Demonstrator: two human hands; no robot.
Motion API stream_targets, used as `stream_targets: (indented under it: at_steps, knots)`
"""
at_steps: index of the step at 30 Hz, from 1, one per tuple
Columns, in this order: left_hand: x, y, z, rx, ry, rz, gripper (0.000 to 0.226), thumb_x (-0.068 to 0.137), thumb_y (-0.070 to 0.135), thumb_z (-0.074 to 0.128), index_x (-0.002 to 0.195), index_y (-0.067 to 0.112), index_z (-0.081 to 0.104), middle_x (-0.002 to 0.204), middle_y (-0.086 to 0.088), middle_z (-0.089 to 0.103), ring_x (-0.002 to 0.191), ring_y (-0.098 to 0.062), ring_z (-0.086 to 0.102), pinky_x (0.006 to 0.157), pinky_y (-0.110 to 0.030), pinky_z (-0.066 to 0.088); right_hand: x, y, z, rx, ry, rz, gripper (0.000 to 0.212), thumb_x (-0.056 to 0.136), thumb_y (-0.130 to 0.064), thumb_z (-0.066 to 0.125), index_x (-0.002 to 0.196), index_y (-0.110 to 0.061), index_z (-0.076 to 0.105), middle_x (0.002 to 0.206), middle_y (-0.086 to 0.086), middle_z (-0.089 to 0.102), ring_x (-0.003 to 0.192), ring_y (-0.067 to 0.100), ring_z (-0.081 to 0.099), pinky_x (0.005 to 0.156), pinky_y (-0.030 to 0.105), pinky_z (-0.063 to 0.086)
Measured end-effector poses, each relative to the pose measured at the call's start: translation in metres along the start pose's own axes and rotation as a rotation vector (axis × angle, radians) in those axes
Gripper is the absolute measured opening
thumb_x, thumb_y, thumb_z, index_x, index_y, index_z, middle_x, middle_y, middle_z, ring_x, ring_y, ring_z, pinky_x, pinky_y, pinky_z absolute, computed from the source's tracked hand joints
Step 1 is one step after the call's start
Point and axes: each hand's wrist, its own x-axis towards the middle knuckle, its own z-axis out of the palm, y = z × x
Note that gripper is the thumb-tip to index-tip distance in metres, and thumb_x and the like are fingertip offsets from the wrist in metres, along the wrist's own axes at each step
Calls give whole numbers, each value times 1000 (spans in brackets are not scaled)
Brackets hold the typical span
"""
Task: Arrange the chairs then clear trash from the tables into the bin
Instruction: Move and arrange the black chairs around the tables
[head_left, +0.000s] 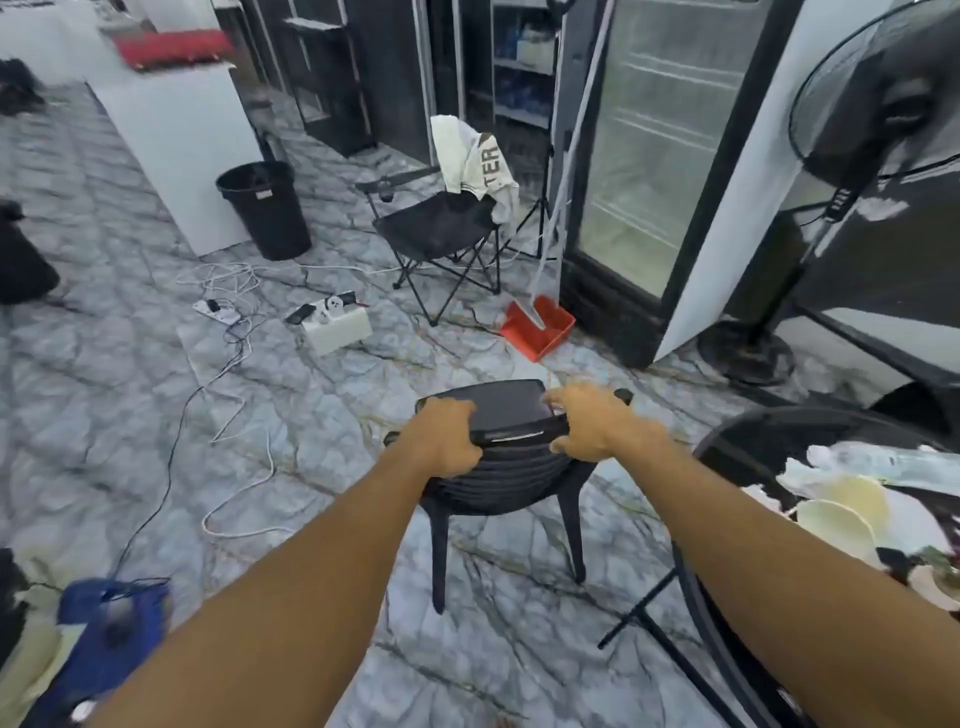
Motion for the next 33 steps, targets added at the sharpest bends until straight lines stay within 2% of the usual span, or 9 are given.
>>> stream_targets:
  at_steps: [2,6,8,11,17,21,25,30,33]
  knots:
    - [23,-1,12,-7,-52,17,49,87,32,68,130,12,57,126,-10,61,113,-32,58,93,-47,53,23,7,9,-66,-42,-17,70,77,-41,77,137,-22,48,130,12,52,122,33,48,99,44,44]
    - [49,-6,41,129,-86,28,23,90,37,66,103,18,61,98,-6,65,87,-29,62,78,-44,55,52,14,35,-179,-114,-28,19,82,-37,70,90,-27,56,88,-1,55,98,27,57,89,44,43]
    - [56,-11,47,258,-10,55,18,94,35,61,100,19,63,94,-7,64,83,-29,61,72,-41,51,57,14,39,-172,-61,-28,11,85,-35,67,85,-27,59,77,-2,51,88,27,61,70,37,42]
    - [58,-17,48,328,50,129,11,96,31,59,92,20,58,84,-3,56,84,-31,60,68,-38,39,59,16,43,-138,10,-64,2,87,-27,66,89,-26,66,70,-5,46,82,27,59,63,35,35]
    - [33,-37,5,372,71,231,17,92,32,66,90,21,54,81,-2,53,73,-25,50,66,-36,38,31,-17,20,-113,130,-133,8,86,-34,69,91,-27,68,79,-2,64,80,23,59,63,35,40]
    - [-19,-36,-24,363,76,353,21,88,34,71,100,20,62,83,2,48,86,-27,57,68,-35,38,-27,-53,5,-26,172,-79,16,80,-35,77,92,-27,71,65,-13,52,71,18,52,62,30,35]
    - [-90,-24,-30,375,88,494,25,84,34,75,104,21,65,84,2,53,92,-26,61,68,-32,37,-113,-90,14,-11,195,44,29,76,-41,79,101,-28,74,84,-1,69,83,22,61,65,31,41]
    - [-168,9,-13,457,-8,680,31,83,36,75,108,21,65,99,-3,67,94,-26,62,74,-36,48,-232,-118,47,30,173,229,30,74,-46,80,76,-20,64,70,-3,61,80,25,62,65,36,49]
    - [-204,37,-3,481,-44,785,31,84,36,76,108,21,65,100,-3,64,95,-26,62,69,-35,41,-295,-126,61,56,193,331,33,74,-47,79,73,-22,58,66,-5,55,79,27,62,61,36,45]
